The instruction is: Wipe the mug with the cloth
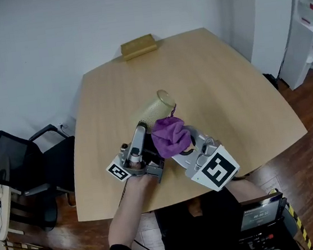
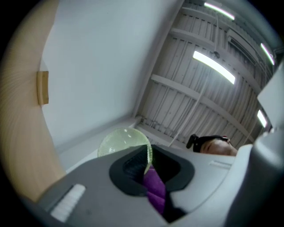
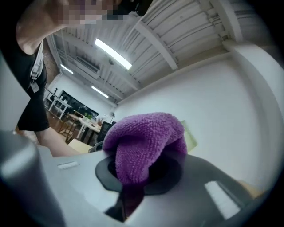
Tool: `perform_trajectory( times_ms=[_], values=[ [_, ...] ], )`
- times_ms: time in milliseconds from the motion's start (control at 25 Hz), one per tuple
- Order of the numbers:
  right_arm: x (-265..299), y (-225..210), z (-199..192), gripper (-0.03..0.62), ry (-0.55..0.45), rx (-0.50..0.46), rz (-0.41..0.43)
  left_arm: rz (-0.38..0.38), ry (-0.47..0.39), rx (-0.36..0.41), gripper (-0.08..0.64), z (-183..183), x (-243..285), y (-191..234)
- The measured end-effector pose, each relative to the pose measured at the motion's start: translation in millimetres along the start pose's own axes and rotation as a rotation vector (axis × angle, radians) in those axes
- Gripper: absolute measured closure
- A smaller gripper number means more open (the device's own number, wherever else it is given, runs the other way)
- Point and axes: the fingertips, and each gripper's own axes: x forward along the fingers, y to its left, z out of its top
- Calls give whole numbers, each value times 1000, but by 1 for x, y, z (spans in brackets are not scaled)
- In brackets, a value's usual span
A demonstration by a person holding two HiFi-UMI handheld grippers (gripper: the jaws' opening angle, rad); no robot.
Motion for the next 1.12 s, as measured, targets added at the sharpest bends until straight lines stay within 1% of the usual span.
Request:
perform_trajectory(
  times_ms=[80,120,160,200,240,280,360,440,480,520,560,600,640,680,720,760,800,840,920,1040,1120],
  values=[
    [-19,-32,21,557,-96,73,-163,-6,-9,-7,514,2,1,0],
    [-27,-46,30,557,-137,77,-220,-6,-9,-11,514,2,2,0],
    [-30,-55,38,555,-171,62,-245,-5,-7,-15,514,2,2,1],
    [-29,-55,42,555,-194,40,-237,-3,-1,-19,514,0,1,1],
    [-22,-48,43,557,-200,15,-205,-2,10,-18,514,-2,1,1],
    [-13,-36,38,555,-181,-11,-155,-2,24,-13,512,-4,1,0],
    [5,-1,16,557,-81,-64,-28,-13,40,-4,506,-7,1,-3],
    [12,26,-2,557,6,-111,96,-35,20,-3,514,-2,1,-7],
    [11,31,-5,557,19,-119,129,-49,2,-2,517,2,1,-9],
    [6,28,-4,557,5,-93,120,-64,-19,-3,517,5,0,-12],
    [-2,14,1,557,-37,-15,62,-77,-41,-6,515,9,0,-15],
    [-13,-7,7,557,-101,94,-33,-90,-57,-7,515,11,0,-17],
    [-27,-32,14,557,-172,184,-132,-100,-66,-5,515,13,0,-19],
    [-40,-56,19,557,-239,233,-212,-109,-69,-2,515,14,1,-21],
    [-51,-75,24,555,-294,268,-267,-114,-69,1,515,14,2,-22],
    [-55,-86,28,557,-333,299,-293,-118,-64,4,517,13,3,-23],
    [-54,-88,31,557,-353,325,-291,-121,-57,4,515,11,3,-23],
    [-48,-83,31,557,-355,340,-270,-124,-50,1,515,8,3,-24],
    [-31,-63,28,557,-324,337,-214,-138,-48,-4,515,6,3,-26],
    [-10,-29,13,557,-232,302,-125,-155,-31,34,508,7,3,-31],
    [4,-2,3,557,-127,232,-27,-151,-13,61,509,7,2,-31]
  ],
)
